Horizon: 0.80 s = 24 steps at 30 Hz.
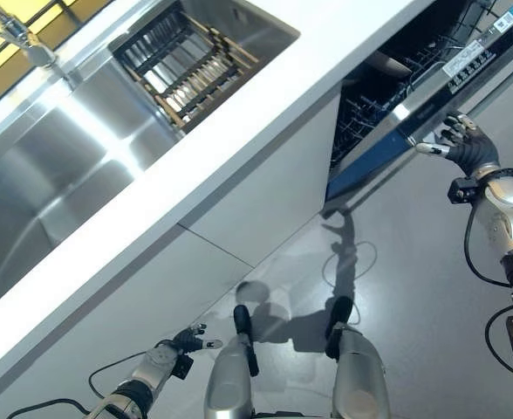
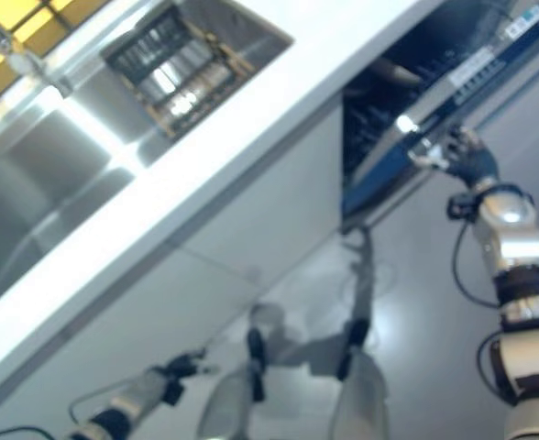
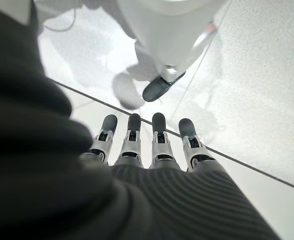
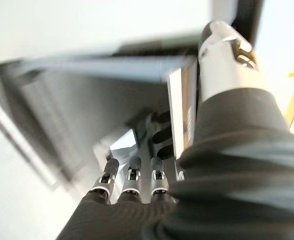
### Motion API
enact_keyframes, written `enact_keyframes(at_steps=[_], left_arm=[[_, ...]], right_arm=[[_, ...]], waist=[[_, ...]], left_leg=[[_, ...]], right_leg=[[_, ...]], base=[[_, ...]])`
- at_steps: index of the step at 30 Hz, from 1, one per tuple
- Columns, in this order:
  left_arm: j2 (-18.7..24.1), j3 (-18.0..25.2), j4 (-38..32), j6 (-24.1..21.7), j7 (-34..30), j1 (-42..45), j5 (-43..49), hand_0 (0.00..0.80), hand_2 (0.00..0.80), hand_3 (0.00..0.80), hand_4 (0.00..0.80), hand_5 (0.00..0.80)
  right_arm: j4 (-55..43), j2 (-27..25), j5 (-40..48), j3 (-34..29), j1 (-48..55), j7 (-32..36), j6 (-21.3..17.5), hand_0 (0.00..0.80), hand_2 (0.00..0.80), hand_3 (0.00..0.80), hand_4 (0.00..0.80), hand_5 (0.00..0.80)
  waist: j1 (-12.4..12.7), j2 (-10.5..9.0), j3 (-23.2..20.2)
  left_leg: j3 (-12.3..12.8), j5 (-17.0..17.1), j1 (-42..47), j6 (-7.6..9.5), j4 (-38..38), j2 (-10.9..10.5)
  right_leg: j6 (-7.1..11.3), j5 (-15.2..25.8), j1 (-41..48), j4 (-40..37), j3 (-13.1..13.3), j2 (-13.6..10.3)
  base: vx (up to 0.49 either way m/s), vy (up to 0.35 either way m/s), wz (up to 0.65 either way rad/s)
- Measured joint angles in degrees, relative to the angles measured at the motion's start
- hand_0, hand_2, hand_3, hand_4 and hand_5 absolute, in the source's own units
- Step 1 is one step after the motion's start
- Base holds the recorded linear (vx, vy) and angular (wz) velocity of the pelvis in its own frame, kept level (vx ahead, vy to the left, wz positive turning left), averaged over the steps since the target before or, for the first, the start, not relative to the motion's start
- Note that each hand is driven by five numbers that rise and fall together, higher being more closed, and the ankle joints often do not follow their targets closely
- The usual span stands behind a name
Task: Take plates into dishwasher
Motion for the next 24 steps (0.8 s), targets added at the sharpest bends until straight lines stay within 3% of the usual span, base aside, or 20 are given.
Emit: enact_keyframes(at_steps=[4, 7, 8, 9, 11, 18, 20, 24], left_arm=[[0.1, 0.2, 0.5, -0.1, 0.1, 1.1, 0.0, 0.0, 0.0, 0.0, 0.0, 0.0], [0.9, 0.3, 0.6, -0.4, 0.5, 2.7, 0.0, 0.0, 0.0, 0.0, 0.0, 0.0], [1.1, 0.3, 1.0, -0.3, 0.6, 3.6, 0.0, 0.0, 0.0, 0.0, 0.0, 0.0], [1.1, 0.3, 1.7, -0.3, 0.7, 4.1, -0.1, 0.0, 0.0, 0.0, 0.0, 0.0], [1.1, 1.1, 2.1, -0.8, 1.0, 4.0, -0.1, 0.0, 0.0, 0.0, 0.0, 0.0], [1.0, 3.0, 2.4, -2.2, 2.3, 4.3, -0.6, 0.0, 0.0, 0.0, 0.0, 0.0], [0.8, 4.9, 2.4, -2.2, 2.5, 4.5, -0.6, 0.0, 0.0, 0.0, 0.0, 0.0], [0.7, 7.4, 2.5, -2.2, 3.0, 5.9, -0.7, 0.0, 0.0, 0.0, 0.0, 0.0]], right_arm=[[-0.3, 2.2, 0.0, 0.2, -0.2, 1.3, -0.6, 0.0, 0.0, 0.0, 0.0, 0.0], [1.6, 3.3, -0.2, -0.7, 0.1, -0.1, -0.5, 0.0, 0.0, 0.0, 0.0, 0.0], [1.6, 2.8, -0.6, -0.9, 0.3, -0.1, -0.5, 0.0, 0.0, 0.0, 0.0, 0.0], [1.7, 2.2, -0.8, -0.7, 0.5, 0.0, -0.4, 0.0, 0.0, 0.0, 0.0, 0.0], [2.4, 1.1, -1.3, -0.8, 0.8, -0.2, -0.4, 0.0, 0.0, 0.0, 0.0, 0.0], [3.8, 1.5, -3.9, -1.2, 1.0, -1.4, 2.0, 0.0, 0.0, 0.0, 0.0, 0.0], [2.6, 1.4, -4.5, -3.6, 4.0, -2.6, 1.7, 0.0, 0.0, 0.0, 0.0, 0.0], [-4.7, 1.7, -10.8, -10.3, 16.5, -6.2, 0.6, 0.0, 0.0, 0.0, 0.0, 0.0]], waist=[[0.7, -1.02, -0.6], [1.4, -2.08, -0.8], [1.3, -2.39, -0.9], [1.2, -2.47, -0.9], [1.2, -2.56, -0.9], [1.7, -2.7, -0.9], [1.8, -3.04, -0.8], [2.7, -5.53, -1.5]], left_leg=[[0.2, 1.5, 0.2, 1.24, -0.3, -0.8], [-0.1, 2.3, 0.4, 1.63, -0.3, -1.9], [-0.1, 3.8, 0.4, 1.49, -0.3, -2.3], [-0.4, 4.3, 0.5, -0.29, -0.3, -2.5], [-0.8, 4.2, 0.8, -0.34, -0.5, -3.2], [-2.1, 4.4, 1.5, -0.8, -1.1, -3.0], [-2.6, 4.3, 1.7, -0.71, -2.1, -2.8], [-2.2, 4.8, 1.4, 0.13, -0.5, -3.5]], right_leg=[[-0.41, -0.3, 2.5, -0.2, -0.8, -1.5], [1.02, -1.1, 3.4, 0.4, 0.1, -2.2], [1.31, -1.0, 3.4, 0.4, 0.2, -2.4], [1.78, -0.9, 3.9, 0.2, 0.3, -2.6], [2.61, -0.5, 4.8, -0.7, 0.1, -2.9], [2.73, -0.1, 7.4, -3.9, -0.4, -2.0], [2.91, 0.1, 8.8, -5.8, -0.8, -1.2], [3.59, 0.0, 10.3, -5.7, -1.3, -2.1]], base=[[0.075, 0.049, 0.66], [0.078, 0.045, 0.3], [0.067, 0.068, 0.08], [0.085, 0.092, 0.05], [0.012, 0.123, 0.09], [0.046, 0.151, 0.1], [0.031, 0.165, 0.37], [0.012, 0.168, 0.29]])
